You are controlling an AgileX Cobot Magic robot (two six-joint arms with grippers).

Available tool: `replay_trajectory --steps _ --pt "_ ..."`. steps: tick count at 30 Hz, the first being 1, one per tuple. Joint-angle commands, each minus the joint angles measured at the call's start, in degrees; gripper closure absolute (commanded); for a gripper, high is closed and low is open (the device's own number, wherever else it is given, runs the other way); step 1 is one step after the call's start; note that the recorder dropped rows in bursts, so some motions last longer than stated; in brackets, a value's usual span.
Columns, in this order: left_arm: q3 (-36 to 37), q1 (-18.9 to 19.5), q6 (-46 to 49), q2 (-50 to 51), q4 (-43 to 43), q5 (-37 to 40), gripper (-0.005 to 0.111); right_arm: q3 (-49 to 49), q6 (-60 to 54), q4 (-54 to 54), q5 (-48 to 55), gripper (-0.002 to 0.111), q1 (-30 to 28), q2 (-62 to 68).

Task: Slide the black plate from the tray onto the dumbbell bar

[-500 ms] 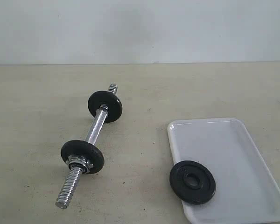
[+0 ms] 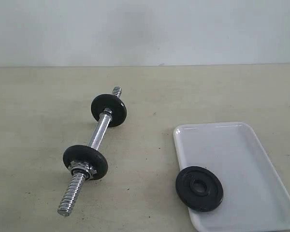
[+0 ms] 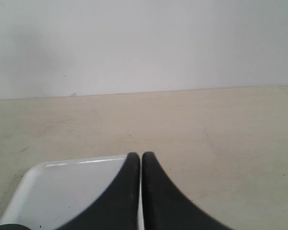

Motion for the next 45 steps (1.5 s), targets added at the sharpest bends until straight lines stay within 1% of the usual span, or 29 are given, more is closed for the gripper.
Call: replay_trajectory --steps 1,11,18,22,24,27,29,32,35,41,45 --pt "0.19 0.07 -0.51 -0.15 -0.46 -0.03 0.102 -0.05 -0.20 -0.29 -0.75 0.109 0.29 -0.25" --pt "0.19 0.07 -0.51 -0.15 -0.46 -0.03 0.102 -0.05 -0.20 -0.29 -1.53 0.109 0.29 -0.25" --pt "0.19 0.07 -0.51 -0.15 -0.46 -0.03 0.102 -0.05 -0.20 -0.29 -10.20 0.109 0.29 -0.25" --pt "0.19 0.07 -0.50 -0.15 -0.46 -0.17 0.102 -0.05 -0.19 -0.29 -11.63 0.109 0.29 -0.25" --pt "0.19 0.07 -0.50 -0.15 -0.46 -1.24 0.102 -0.05 1.89 0.23 -13.63 0.109 0.29 -0.25" --pt "0.19 0.07 -0.50 -0.15 -0.46 -6.35 0.102 -0.05 9.49 2.45 -16.96 0.109 0.29 -0.25" --pt "0.19 0.07 -0.50 -0.15 -0.46 -12.77 0.102 -0.05 12.89 2.45 -19.02 0.109 0.29 -0.25" --pt "0.19 0.07 -0.50 -0.15 -0.46 -22.71 0.102 -0.05 13.14 2.45 -20.80 0.109 0.29 -0.25" --pt "0.19 0.07 -0.50 -0.15 -0.46 -29.56 0.102 -0.05 13.14 2.45 -22.39 0.109 0.29 -0.25" --pt "0.19 0.07 -0.50 -0.15 -0.46 -39.05 0.102 -0.05 13.14 2.45 -27.05 0.109 0.29 -0.25" --pt "0.19 0.07 -2.60 -0.15 -0.36 -39.77 0.102 -0.05 13.27 2.26 -32.98 0.109 0.29 -0.25"
